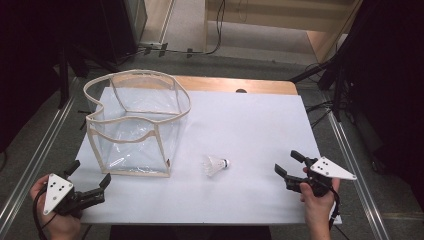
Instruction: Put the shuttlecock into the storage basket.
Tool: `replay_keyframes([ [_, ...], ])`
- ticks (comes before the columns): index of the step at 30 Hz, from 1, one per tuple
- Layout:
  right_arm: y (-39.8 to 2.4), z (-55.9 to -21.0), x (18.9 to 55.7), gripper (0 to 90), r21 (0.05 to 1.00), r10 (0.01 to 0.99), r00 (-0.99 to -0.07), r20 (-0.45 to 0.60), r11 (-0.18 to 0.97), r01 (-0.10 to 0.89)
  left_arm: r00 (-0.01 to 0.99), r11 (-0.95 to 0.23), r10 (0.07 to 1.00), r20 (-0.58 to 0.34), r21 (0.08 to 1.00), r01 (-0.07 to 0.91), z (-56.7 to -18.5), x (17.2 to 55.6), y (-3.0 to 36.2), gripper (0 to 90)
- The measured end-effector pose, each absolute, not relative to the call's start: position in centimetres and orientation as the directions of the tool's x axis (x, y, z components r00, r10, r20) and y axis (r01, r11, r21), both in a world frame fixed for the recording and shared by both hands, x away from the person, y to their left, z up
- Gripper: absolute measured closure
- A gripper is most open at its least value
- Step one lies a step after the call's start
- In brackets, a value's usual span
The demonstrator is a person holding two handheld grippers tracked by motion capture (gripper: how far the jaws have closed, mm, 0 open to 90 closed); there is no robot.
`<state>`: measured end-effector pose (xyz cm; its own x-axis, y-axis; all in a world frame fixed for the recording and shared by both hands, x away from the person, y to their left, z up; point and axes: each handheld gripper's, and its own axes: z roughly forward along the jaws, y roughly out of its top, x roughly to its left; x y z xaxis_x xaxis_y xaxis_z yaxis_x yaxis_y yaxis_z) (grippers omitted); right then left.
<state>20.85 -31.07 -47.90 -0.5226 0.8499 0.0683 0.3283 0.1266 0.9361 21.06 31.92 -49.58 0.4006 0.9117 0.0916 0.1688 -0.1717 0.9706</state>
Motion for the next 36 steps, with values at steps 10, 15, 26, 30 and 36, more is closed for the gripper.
replay_keyframes([
  [10,-27.4,-46.5,21.2,79.1,0.912,0.756,-0.653,0.03,0.247,0.328,0.4,-0.179,0.911,0.099,0.969,0.169,-49.8,21.0,31.8,0.0],
  [15,-25.9,-46.4,21.4,87.4,0.89,0.708,-0.706,0.011,0.316,0.33,0.399,-0.182,0.911,0.103,0.969,0.167,-49.8,21.0,31.7,0.0],
  [26,-21.7,-46.4,22.9,87.5,0.851,0.63,-0.776,-0.024,0.42,0.314,0.401,-0.181,0.91,0.101,0.969,0.167,-49.9,21.0,31.7,0.0],
  [30,-20.5,-46.6,23.4,87.5,0.839,0.606,-0.795,-0.026,0.445,0.311,0.401,-0.181,0.91,0.1,0.969,0.168,-49.9,21.0,31.7,0.0],
  [36,-18.9,-47.0,24.1,87.5,0.82,0.576,-0.816,-0.034,0.484,0.307,0.402,-0.18,0.91,0.1,0.969,0.168,-49.9,21.0,31.7,0.0],
])
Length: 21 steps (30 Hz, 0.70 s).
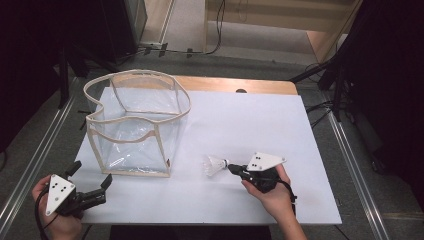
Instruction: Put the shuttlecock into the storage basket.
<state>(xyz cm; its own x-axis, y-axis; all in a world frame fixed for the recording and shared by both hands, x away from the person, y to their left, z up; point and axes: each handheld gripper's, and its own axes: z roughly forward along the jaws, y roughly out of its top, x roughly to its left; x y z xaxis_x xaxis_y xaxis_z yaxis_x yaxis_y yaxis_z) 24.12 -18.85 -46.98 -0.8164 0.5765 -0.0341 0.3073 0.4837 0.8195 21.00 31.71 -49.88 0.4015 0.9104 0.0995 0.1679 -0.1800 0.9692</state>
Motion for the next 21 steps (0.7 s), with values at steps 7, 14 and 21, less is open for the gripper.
replay_keyframes([
  [7,-17.2,-47.3,24.7,87.5,0.795,0.541,-0.84,-0.036,0.525,0.304,0.405,-0.18,0.909,0.099,0.97,0.166,-49.9,21.0,31.7,0.0],
  [14,-15.7,-47.9,25.6,87.6,0.755,0.5,-0.865,-0.038,0.582,0.302,0.408,-0.165,0.909,0.085,0.972,0.166,-49.9,21.0,31.8,0.0],
  [21,-14.8,-48.5,26.1,87.6,0.738,0.469,-0.883,-0.023,0.604,0.301,0.409,-0.164,0.909,0.083,0.973,0.165,-50.0,21.0,31.9,0.0],
])
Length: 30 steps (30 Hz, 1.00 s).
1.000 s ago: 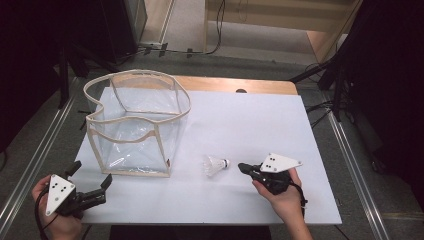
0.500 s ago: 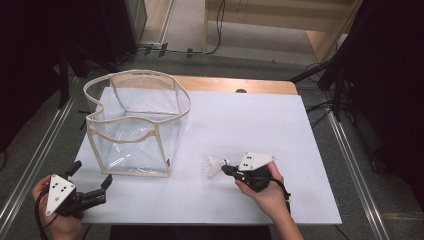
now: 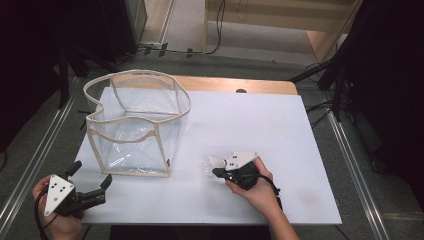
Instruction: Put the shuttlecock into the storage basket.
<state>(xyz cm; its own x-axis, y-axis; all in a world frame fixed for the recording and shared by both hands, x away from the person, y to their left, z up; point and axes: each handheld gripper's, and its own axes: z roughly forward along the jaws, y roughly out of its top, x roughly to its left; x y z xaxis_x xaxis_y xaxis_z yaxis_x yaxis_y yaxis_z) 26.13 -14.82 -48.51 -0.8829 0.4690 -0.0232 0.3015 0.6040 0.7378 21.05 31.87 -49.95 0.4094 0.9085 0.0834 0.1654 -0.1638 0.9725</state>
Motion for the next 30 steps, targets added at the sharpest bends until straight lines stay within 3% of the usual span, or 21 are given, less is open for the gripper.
replay_keyframes([
  [15,-14.2,-49.1,28.7,87.5,0.748,0.543,-0.839,-0.014,0.563,0.352,0.407,-0.161,0.91,0.082,0.973,0.165,-50.0,21.1,31.8,0.0],
  [21,-15.2,-49.0,30.3,87.5,0.765,0.644,-0.765,-0.003,0.494,0.413,0.407,-0.151,0.91,0.071,0.974,0.166,-50.0,21.1,31.9,0.0],
  [30,-16.4,-49.6,31.9,87.5,0.756,0.707,-0.706,0.041,0.44,0.484,0.408,-0.157,0.91,0.077,0.973,0.167,-50.0,21.1,31.9,0.0],
])
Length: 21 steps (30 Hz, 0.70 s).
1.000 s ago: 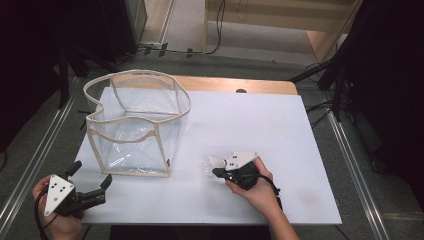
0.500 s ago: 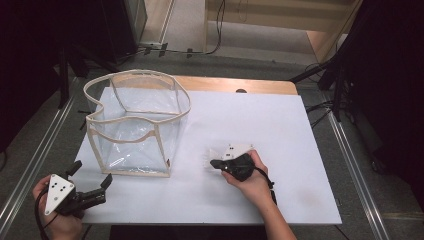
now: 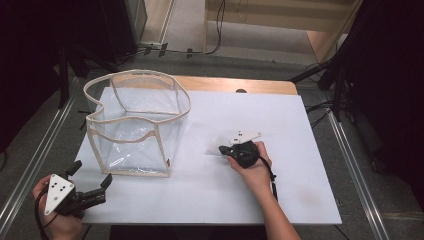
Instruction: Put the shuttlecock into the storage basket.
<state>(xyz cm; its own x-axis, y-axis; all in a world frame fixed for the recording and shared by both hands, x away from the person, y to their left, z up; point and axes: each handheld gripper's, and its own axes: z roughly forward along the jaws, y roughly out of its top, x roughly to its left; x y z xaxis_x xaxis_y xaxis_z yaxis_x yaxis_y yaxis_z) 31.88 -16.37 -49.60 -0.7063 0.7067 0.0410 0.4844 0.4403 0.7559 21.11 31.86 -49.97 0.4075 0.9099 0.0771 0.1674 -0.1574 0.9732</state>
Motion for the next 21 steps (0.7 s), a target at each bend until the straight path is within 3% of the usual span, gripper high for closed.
replay_keyframes([
  [10,-17.8,-49.4,32.5,87.4,0.77,0.738,-0.671,0.076,0.384,0.51,0.41,-0.149,0.91,0.069,0.974,0.168,-50.0,21.2,32.0,0.0],
  [15,-18.8,-48.5,32.0,79.9,0.788,0.746,-0.661,0.084,0.356,0.502,0.408,-0.15,0.91,0.069,0.974,0.168,-50.0,21.2,31.9,0.0],
  [18,-19.6,-47.8,31.7,64.8,0.798,0.745,-0.661,0.086,0.346,0.494,0.408,-0.149,0.91,0.069,0.974,0.168,-50.0,21.2,31.9,0.0],
  [21,-20.2,-47.0,31.3,29.7,0.789,0.767,-0.639,0.057,0.357,0.5,0.408,-0.152,0.91,0.072,0.974,0.168,-50.0,21.2,31.9,0.0],
])
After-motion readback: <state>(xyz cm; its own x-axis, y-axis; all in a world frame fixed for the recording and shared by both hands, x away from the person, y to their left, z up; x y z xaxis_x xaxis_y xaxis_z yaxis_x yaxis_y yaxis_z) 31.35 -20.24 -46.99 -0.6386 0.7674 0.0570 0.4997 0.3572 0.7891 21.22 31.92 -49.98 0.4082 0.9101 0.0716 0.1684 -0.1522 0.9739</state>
